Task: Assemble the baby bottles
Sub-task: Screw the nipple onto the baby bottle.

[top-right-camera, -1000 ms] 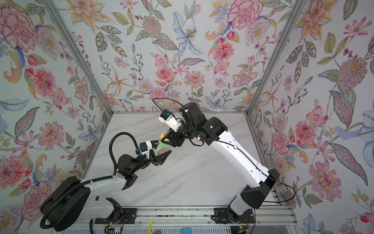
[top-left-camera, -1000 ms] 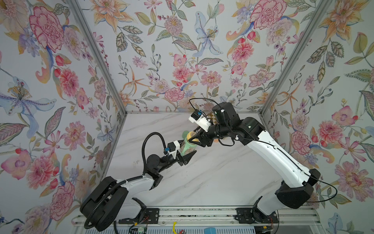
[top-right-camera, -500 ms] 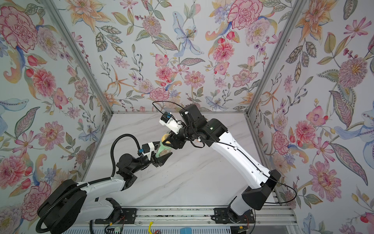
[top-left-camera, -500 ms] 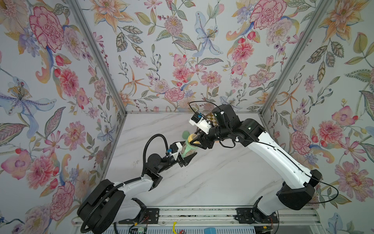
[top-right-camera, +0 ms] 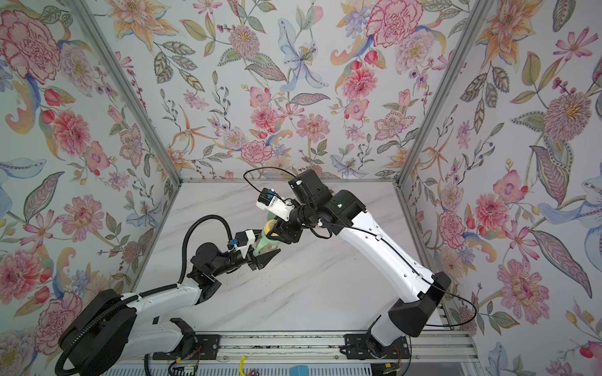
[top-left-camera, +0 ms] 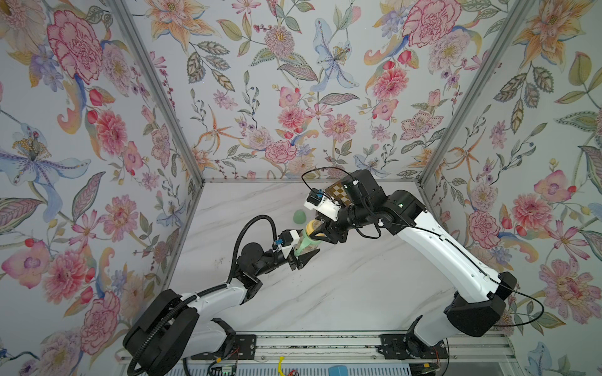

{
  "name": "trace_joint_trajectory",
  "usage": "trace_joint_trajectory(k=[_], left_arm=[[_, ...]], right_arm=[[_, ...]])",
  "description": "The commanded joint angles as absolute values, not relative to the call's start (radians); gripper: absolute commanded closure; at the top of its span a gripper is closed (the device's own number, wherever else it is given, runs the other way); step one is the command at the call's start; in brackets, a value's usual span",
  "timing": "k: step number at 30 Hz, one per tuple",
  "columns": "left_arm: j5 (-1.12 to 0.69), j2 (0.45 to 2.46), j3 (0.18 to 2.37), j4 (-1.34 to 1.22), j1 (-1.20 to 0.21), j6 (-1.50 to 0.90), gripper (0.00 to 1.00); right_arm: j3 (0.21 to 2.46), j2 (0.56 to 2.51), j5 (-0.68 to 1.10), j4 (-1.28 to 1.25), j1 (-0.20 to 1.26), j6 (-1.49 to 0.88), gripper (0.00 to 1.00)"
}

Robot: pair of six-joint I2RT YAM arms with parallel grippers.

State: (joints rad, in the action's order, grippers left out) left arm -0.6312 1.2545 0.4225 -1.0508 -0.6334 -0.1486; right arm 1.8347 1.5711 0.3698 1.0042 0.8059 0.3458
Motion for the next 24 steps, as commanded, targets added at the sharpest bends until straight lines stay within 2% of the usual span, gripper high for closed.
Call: trace_joint_trajectory(k=[1, 7, 12, 17, 18, 20, 22, 24], left_arm=[[-0.633, 1.193, 0.535, -1.285, -0.657, -0.122, 1.00], [-0.475, 1.182, 0.503, -1.327, -0.674, -0.060, 1.00], [-0.444, 1.197, 0.482, -1.431, -0.672, -0.092, 1.00], [-0.384, 1.198, 0.489, -1.405, -0.683, -0.046, 1.00], [-0.363, 1.198, 0.488, -1.398, -0.688, -0.025, 1.00], [-0.328, 1.200, 0.485, -1.381, -0.692, 0.009, 1.00], [-0.297, 1.207, 0.472, -1.375, -0.696, 0.034, 1.00], [-0.302, 1.223, 0.454, -1.399, -0.695, 0.031, 1.00]], right_arm=[[1.804, 1.664, 0.417, 1.187, 0.826, 0.353, 0.50], [1.872, 1.722, 0.397, 1.230, 0.826, 0.254, 0.52], [1.874, 1.737, 0.416, 1.212, 0.810, 0.181, 0.51], [1.916, 1.787, 0.335, 1.210, 0.804, -0.026, 0.52], [1.925, 1.798, 0.318, 1.201, 0.805, -0.092, 0.47], [1.956, 1.822, 0.291, 1.201, 0.813, -0.208, 0.46], [1.974, 1.823, 0.292, 1.177, 0.825, -0.313, 0.32], [1.969, 1.795, 0.295, 1.122, 0.828, -0.400, 0.26]])
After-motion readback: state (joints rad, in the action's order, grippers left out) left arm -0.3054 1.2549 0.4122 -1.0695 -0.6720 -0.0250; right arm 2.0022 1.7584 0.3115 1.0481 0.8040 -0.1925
